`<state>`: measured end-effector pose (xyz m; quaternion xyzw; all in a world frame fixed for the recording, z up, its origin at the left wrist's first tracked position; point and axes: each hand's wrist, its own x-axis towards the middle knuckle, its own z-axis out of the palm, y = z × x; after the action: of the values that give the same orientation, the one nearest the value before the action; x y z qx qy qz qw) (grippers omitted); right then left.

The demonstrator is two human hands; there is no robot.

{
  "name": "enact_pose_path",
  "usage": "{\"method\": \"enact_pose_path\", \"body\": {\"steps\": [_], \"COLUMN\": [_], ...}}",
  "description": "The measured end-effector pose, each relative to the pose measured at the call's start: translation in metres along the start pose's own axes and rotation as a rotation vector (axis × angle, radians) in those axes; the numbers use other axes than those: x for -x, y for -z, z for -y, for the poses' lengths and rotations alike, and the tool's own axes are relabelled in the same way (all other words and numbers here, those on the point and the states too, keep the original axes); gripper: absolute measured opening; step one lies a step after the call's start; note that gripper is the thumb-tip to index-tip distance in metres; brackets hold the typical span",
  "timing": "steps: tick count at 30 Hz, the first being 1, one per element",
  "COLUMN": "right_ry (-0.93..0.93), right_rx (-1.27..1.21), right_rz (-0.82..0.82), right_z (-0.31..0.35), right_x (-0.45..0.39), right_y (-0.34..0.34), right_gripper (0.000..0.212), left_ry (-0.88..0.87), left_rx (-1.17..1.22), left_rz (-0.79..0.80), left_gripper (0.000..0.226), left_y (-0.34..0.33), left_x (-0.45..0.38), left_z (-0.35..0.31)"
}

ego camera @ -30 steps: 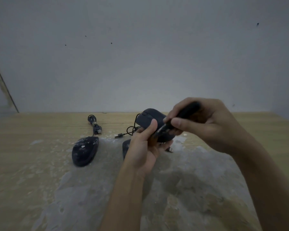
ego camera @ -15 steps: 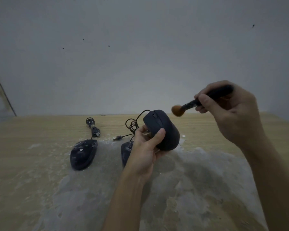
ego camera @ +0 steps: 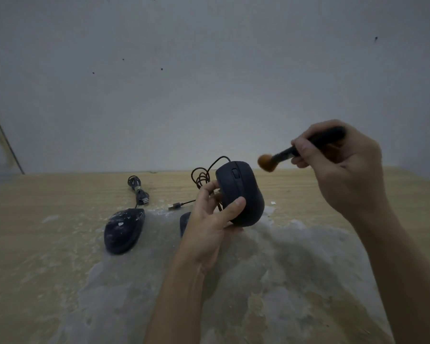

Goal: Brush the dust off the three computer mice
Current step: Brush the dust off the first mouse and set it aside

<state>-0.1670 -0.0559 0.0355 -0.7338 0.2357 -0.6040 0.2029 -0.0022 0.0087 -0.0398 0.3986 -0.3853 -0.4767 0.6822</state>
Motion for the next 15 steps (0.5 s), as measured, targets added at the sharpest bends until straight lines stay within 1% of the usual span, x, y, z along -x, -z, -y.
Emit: {"method": "enact_pose_path", "body": {"steps": [1, 2, 3, 4, 6, 8, 9, 10, 12, 13, 15], "right_ry": [-0.002, -0.023, -0.057, -0.093, -0.123, -0.095, -0.088, -0.087, -0.109, -0.111, -0.11], "right_rx": [-0.078, -0.2, -0.306, -0.351, -0.208, -0.048, -0.037, -0.079, -0.176, -0.148, 0.043], "right_rz": [-0.044, -0.055, -0.036, 0.005, 0.035, -0.033, -0.069, -0.09, -0.083, -0.071, -0.072], "right_z": [0.002, 0.004, 0.006, 0.008, 0.003, -0.001, -0.002, -0.001, 0.002, 0.001, -0.005], "right_x": [0.0, 0.0, 0.0, 0.0, 0.003, 0.003, 0.003, 0.002, 0.0, 0.0, 0.001], "right_y": [-0.001, -0.001, -0.002, -0.004, -0.008, -0.011, -0.011, -0.01, -0.008, -0.008, -0.007], "right_gripper": [0.005, 0.007, 0.008, 0.009, 0.006, 0.004, 0.004, 0.004, 0.002, 0.003, 0.003], "left_ry": [-0.005, -0.006, -0.006, -0.008, -0.019, -0.021, -0.022, -0.026, -0.041, -0.052, -0.068], "left_rx": [-0.017, -0.032, -0.042, -0.052, -0.085, -0.112, -0.117, -0.124, -0.136, -0.142, -0.159], "left_rz": [0.006, 0.009, 0.008, 0.008, 0.003, 0.001, 0.005, 0.01, 0.02, 0.02, 0.018], "left_gripper": [0.059, 0.059, 0.059, 0.057, 0.046, 0.041, 0.042, 0.044, 0.047, 0.046, 0.041], "left_y": [0.0, 0.0, -0.001, -0.002, -0.003, -0.003, -0.002, -0.001, -0.001, -0.001, -0.002], "left_x": [0.0, 0.0, 0.001, 0.001, 0.001, 0.001, 0.001, 0.0, -0.001, -0.002, -0.002], "left_z": [-0.001, -0.002, -0.002, -0.002, 0.0, 0.002, 0.003, 0.003, 0.004, 0.004, 0.007]}}
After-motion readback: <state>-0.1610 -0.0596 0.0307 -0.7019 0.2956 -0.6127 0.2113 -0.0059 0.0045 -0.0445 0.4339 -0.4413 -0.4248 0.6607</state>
